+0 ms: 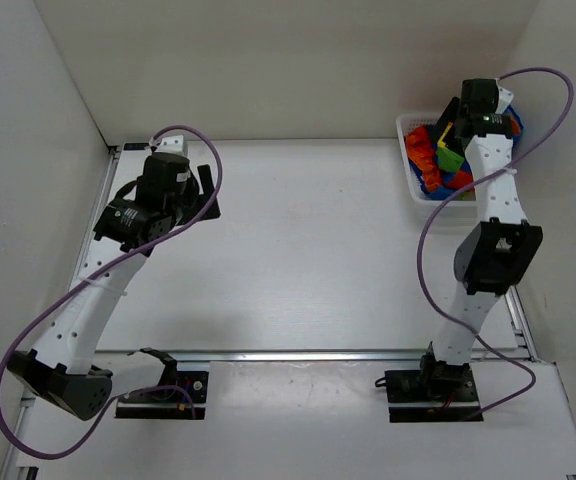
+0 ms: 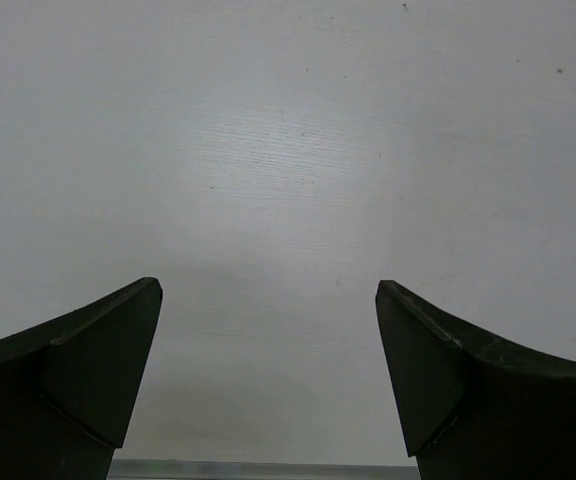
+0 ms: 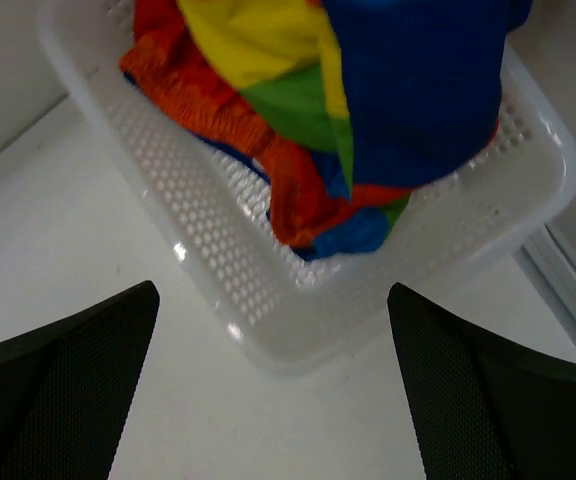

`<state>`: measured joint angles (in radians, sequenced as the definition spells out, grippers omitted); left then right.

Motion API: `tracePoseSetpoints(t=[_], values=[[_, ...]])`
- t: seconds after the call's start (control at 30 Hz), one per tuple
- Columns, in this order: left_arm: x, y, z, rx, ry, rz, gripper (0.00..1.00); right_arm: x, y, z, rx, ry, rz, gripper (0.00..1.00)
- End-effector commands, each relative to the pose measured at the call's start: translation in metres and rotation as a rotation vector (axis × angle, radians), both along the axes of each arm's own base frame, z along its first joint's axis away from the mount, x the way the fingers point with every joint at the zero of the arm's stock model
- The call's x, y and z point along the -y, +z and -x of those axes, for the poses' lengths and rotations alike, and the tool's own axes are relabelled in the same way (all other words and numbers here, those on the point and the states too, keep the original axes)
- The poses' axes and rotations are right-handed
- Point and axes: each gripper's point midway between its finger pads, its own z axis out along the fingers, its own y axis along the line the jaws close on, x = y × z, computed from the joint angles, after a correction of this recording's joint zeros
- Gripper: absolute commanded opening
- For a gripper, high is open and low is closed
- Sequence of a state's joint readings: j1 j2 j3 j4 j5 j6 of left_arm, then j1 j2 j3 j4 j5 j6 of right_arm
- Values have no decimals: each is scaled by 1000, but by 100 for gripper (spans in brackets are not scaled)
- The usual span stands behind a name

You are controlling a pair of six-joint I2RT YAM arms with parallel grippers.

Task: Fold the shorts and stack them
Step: Grab the shorts from the pile, then move the shorts to the center of the board

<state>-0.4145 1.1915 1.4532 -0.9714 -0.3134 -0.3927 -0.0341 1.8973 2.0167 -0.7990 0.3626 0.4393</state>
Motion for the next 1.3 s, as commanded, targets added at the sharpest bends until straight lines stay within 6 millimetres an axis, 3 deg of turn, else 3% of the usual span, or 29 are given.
tracePoseSetpoints(t=[0.0, 0.1, 0.2, 0.27, 0.3, 0.33, 0.37, 0.4, 0.5, 0.53, 0.57, 0.6, 0.67, 0.7, 0.73, 0.77, 0.8, 0.83, 0.9, 0.93, 1.0, 1.1, 1.17, 1.27], values=[[-10, 0, 2, 5, 48, -20, 100, 46, -23, -36, -6, -121, 1, 100], [-13, -4, 2, -12, 52, -43, 100, 81, -41, -64, -3, -213, 59, 100], [-14, -22, -3, -54, 54, -71, 100, 101, -62, -89, 14, -255, 118, 97], [-13, -31, -7, -75, 36, -102, 100, 107, -78, -98, 13, -256, 111, 79], [-14, -35, -10, -87, 44, -115, 100, 113, -87, -100, 2, -261, 105, 64], [-14, -45, -15, -116, 52, -137, 100, 112, -86, -102, 24, -280, 85, 43], [-17, -47, -19, -135, 73, -147, 100, 112, -82, -101, 28, -281, 85, 14], [-17, -44, -20, -143, 79, -144, 100, 104, -74, -101, 42, -274, 92, 0], [-10, -49, -20, -163, 52, -125, 100, 82, -26, -89, 112, -273, 126, 0], [-5, -50, -23, -155, 39, -108, 100, 67, 18, -84, 199, -237, 102, 0], [-6, -47, -24, -143, 38, -91, 100, 62, 34, -79, 225, -213, 83, 0], [-3, -60, -19, -189, 2, -58, 100, 38, 76, -69, 303, -128, 40, 0], [0, -71, -21, -228, -34, -2, 100, -4, 118, -59, 388, -13, -10, 0], [-8, -77, -25, -253, -13, 20, 100, -24, 160, -44, 474, 47, -16, 0], [-3, -82, -22, -279, -44, 67, 100, -62, 181, -35, 516, 139, -32, 0], [-4, -85, -21, -292, -46, 84, 100, -81, 202, -25, 555, 193, -29, 0], [-6, -85, -21, -295, -43, 97, 100, -98, 238, -4, 627, 258, -10, 0], [-14, -83, -17, -298, -29, 93, 100, -130, 255, 10, 666, 344, -26, 0], [-19, -80, -10, -306, -27, 95, 100, -159, 297, 46, 762, 463, -49, 0], [-27, -71, -4, -300, -6, 99, 100, -180, 306, 60, 783, 522, -73, 0], [-36, -59, 1, -283, 10, 97, 100, -196, 333, 94, 850, 607, -98, 0], [-53, -34, 5, -234, 78, 126, 100, -235, 356, 139, 911, 750, -163, 0], [-66, -14, 4, -187, 148, 165, 100, -249, 355, 154, 906, 791, -194, 0], [-79, 0, 6, -157, 207, 202, 100, -281, 327, 160, 822, 865, -229, 0]])
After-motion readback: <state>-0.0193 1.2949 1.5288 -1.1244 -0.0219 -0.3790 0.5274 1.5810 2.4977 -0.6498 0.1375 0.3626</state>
